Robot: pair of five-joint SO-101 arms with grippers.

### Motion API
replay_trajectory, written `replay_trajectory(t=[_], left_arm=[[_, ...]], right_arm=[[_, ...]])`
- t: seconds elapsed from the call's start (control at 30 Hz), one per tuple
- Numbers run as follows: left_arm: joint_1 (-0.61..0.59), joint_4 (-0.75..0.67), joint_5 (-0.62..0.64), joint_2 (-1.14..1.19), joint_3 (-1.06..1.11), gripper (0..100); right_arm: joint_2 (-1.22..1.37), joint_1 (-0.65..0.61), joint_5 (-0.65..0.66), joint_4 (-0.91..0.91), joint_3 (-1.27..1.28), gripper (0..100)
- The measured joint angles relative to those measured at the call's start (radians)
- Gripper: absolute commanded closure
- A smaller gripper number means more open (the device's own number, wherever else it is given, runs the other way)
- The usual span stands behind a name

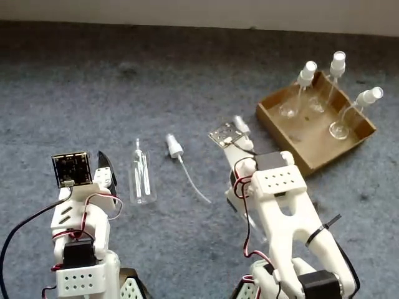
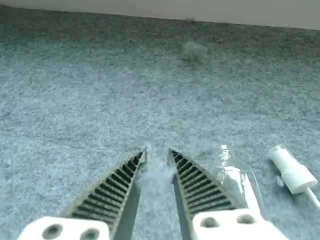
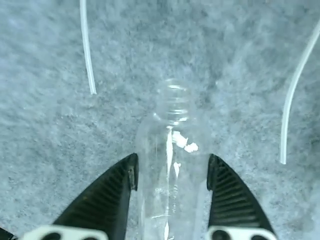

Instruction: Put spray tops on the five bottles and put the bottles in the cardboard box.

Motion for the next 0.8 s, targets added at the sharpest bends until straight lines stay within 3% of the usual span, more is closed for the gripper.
replay_trajectory(t=[0.17, 0.57, 0.8], left_arm=[[0.000, 0.000, 0.000, 0.000, 0.000, 97], [0.000, 0.000, 0.000, 0.000, 0.000, 97], [0.000, 0.000, 0.000, 0.000, 0.000, 97]], right_arm=[[0.058, 0.000, 0.000, 0.000, 0.000, 72.0], [0.146, 0.000, 0.072, 0.000, 0.000, 71.9], [0.180, 0.000, 0.072, -0.095, 0.009, 72.0]])
